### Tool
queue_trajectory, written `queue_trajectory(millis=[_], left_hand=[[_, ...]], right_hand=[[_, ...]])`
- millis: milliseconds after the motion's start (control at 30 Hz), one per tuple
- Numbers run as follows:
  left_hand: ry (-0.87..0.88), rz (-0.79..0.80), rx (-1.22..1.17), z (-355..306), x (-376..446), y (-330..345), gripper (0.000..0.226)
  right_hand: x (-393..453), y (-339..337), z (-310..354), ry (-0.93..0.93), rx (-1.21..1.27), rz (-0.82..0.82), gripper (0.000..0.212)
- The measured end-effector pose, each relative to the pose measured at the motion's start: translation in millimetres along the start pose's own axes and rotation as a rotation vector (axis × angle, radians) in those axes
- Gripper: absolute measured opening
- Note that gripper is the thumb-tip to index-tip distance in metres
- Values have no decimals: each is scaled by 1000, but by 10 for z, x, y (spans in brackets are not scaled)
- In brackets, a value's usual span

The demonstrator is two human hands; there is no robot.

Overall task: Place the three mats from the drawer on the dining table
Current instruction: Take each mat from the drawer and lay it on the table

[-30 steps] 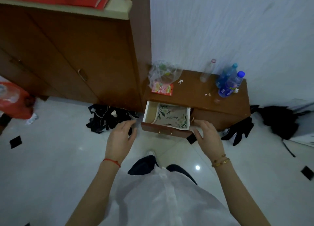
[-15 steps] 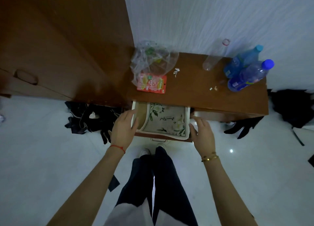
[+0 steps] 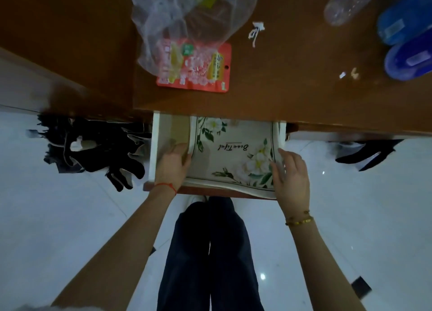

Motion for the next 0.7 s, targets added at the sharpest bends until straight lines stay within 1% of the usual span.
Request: queue_trajectory(millis=[100,233,300,467,600,700], left_hand=[[-63,103,55,109,76,189,36],[-170,232,43,136,121,301,32],[-202,258,13,144,137,318,31],[-250,233,-51,120,108,265,28],[-211,176,-123,28,-47,144,28],[-212,179,-212,-63,-203,43,29]], right_hand=[[-45,68,-82,30,27,-45,39],[-80,136,-159,48,57,-66,43],[-100,148,-177,62,70,-58,44],[-132,136,-177,98,111,-34,45],[-153,89,-122,132,155,-12,39],[-182,39,-67,166,187,11,35]])
Point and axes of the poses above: each hand's wrist, its own x-axis towards the middle knuckle, its own y-axis out of the palm, z = x × y, the point moved 1 cm from there along x, towards the middle knuckle, and after that the axes turned 8 degrees about x, right-handed, at the moved point
